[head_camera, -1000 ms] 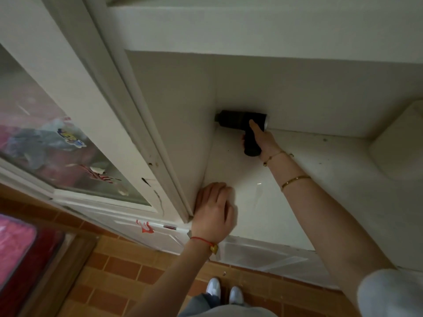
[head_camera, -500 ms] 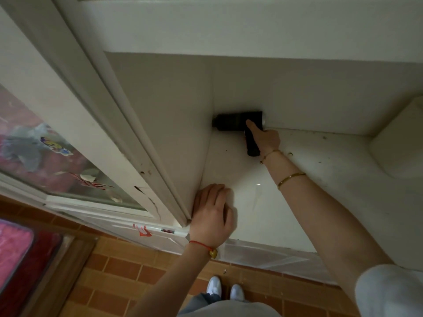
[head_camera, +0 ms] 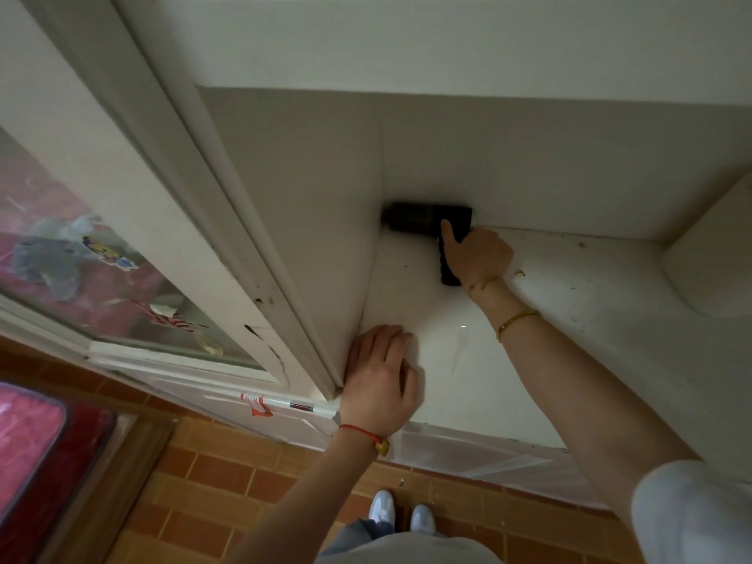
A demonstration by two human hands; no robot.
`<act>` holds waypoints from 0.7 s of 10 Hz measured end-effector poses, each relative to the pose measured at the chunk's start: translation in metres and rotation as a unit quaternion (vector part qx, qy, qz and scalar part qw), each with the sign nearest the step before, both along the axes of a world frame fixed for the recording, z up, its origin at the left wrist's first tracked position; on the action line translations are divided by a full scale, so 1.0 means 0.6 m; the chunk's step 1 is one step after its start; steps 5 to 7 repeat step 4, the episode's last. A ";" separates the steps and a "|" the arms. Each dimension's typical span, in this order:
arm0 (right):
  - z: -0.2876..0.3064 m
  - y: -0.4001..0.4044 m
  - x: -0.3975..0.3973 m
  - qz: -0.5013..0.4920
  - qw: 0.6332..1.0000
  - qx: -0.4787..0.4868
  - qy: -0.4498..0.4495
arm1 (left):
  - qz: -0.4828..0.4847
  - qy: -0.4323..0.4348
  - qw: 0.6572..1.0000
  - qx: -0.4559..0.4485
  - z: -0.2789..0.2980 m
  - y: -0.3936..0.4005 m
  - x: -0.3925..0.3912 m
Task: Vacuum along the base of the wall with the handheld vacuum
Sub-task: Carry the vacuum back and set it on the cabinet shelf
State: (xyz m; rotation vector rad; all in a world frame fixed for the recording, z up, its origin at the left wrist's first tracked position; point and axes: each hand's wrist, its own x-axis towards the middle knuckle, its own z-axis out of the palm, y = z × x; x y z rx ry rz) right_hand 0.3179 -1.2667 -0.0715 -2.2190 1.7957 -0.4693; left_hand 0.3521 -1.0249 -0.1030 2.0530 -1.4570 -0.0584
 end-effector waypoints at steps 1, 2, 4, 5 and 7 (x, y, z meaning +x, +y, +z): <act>0.005 -0.001 0.002 0.017 0.999 -0.009 0.043 | -0.001 0.000 1.000 0.001 -0.003 0.000 0.002; 0.014 0.005 -0.006 0.006 0.999 0.003 0.052 | -0.003 0.004 1.000 0.005 -0.002 0.000 0.001; 0.002 0.023 -0.065 0.009 0.992 -0.039 -0.122 | -0.010 -0.005 1.000 -0.011 -0.003 0.000 0.003; 0.002 0.023 -0.065 0.009 0.992 -0.039 -0.122 | -0.010 -0.005 1.000 -0.011 -0.003 0.000 0.003; 0.002 0.023 -0.065 0.009 0.992 -0.039 -0.122 | -0.010 -0.005 1.000 -0.011 -0.003 0.000 0.003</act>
